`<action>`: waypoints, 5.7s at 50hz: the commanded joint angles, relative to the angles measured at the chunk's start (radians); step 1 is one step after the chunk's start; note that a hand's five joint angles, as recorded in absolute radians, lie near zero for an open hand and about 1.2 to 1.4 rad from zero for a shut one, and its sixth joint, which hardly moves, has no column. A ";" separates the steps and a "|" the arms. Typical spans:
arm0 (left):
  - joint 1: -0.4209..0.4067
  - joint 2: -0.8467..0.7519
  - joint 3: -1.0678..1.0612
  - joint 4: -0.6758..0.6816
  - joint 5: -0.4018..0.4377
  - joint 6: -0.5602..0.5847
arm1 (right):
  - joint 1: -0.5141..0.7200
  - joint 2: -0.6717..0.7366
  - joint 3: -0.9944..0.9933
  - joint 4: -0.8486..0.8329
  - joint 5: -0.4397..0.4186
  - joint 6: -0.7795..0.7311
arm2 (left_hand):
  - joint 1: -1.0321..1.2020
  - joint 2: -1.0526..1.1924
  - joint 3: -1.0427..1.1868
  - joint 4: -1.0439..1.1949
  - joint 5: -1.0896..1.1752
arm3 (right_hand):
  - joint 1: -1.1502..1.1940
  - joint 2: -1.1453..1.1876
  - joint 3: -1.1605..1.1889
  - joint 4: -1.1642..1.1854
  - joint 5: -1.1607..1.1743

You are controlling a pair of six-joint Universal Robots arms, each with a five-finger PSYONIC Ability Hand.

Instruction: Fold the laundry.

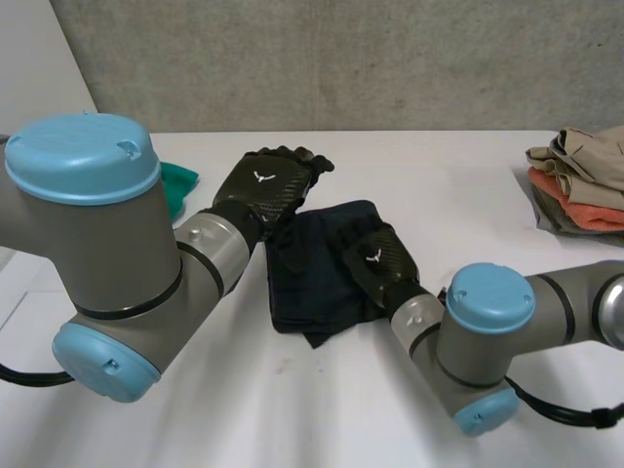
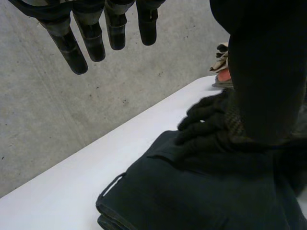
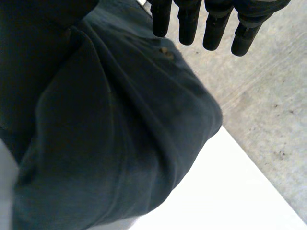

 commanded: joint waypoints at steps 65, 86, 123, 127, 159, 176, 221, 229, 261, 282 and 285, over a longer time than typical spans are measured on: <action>-0.138 0.102 -0.036 0.064 0.147 -0.017 | -1.005 0.167 -0.464 -0.204 -0.543 0.493 | 0.021 0.010 -0.004 0.008 -0.011 | 0.817 0.836 0.823 0.822 0.818; -0.123 0.205 -0.042 0.105 0.138 -0.014 | -1.054 -0.296 -0.306 0.374 0.047 0.148 | 0.006 -0.004 -0.018 -0.007 -0.026 | -0.045 -0.026 -0.038 -0.040 -0.043; 0.684 -0.809 0.702 0.262 0.388 0.391 | -0.534 -0.488 0.406 0.110 -0.404 0.034 | 0.255 0.245 0.231 0.243 0.223 | -0.045 -0.026 -0.038 -0.040 -0.043; 0.687 -0.870 0.759 0.256 0.390 0.398 | -0.538 -0.486 0.408 0.110 -0.402 0.033 | 0.489 0.479 0.465 0.477 0.457 | -0.045 -0.026 -0.038 -0.040 -0.043; -0.034 -0.316 0.217 0.199 -0.047 -0.151 | -0.528 -0.528 0.383 0.115 -0.105 0.044 | 1.209 1.199 1.185 1.197 1.177 | -0.045 -0.026 -0.038 -0.040 -0.043; 0.098 -0.068 0.020 0.144 -0.031 -0.102 | -0.479 -0.563 0.362 0.263 -0.092 0.059 | 0.153 0.143 0.128 0.140 0.121 | -0.045 -0.026 -0.038 -0.040 -0.043; 0.307 -0.492 0.207 0.158 0.377 0.345 | 0.037 -0.216 0.073 0.328 0.138 0.212 | 1.209 1.199 1.185 1.196 1.177 | 1.177 1.196 1.183 1.182 1.178; 0.277 -0.351 0.066 0.078 0.289 0.346 | 0.031 -0.302 0.082 0.343 0.132 0.139 | 1.209 1.199 1.185 1.197 1.177 | 1.177 1.196 1.183 1.182 1.178; 0.043 -0.550 0.346 0.046 0.302 0.435 | -0.024 -0.606 0.168 0.494 0.033 0.088 | 0.263 0.253 0.239 0.251 0.232 | 1.177 1.196 1.183 1.182 1.178; 0.033 -0.042 -0.018 0.041 0.152 0.358 | -0.133 -0.603 0.032 0.662 0.039 -0.025 | 1.209 1.199 1.185 1.197 1.177 | 1.177 1.196 1.183 1.182 1.178; 0.014 0.079 -0.118 0.041 0.109 0.314 | -0.138 -0.600 0.003 0.727 0.041 -0.082 | 1.209 1.199 1.185 1.197 1.177 | 1.177 1.196 1.183 1.182 1.178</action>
